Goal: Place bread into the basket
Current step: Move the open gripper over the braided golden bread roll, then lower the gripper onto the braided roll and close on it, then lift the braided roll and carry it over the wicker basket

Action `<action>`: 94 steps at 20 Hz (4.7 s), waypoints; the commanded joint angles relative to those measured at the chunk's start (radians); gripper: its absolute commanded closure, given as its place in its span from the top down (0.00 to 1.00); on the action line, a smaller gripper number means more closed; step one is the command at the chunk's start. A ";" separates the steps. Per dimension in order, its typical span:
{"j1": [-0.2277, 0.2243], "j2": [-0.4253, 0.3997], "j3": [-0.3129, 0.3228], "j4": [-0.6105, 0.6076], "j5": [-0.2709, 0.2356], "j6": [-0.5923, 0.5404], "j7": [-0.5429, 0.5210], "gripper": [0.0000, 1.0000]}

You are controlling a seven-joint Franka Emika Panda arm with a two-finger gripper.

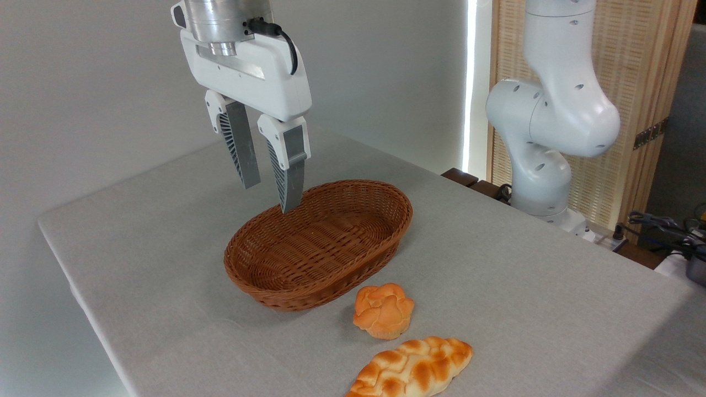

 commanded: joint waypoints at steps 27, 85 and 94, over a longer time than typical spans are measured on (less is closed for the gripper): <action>-0.009 -0.222 0.241 -0.454 0.022 0.289 0.028 1.00; -0.063 -0.116 0.080 -0.293 -0.047 0.118 0.003 0.34; -0.122 -0.055 -0.072 -0.376 0.015 0.174 -0.131 0.67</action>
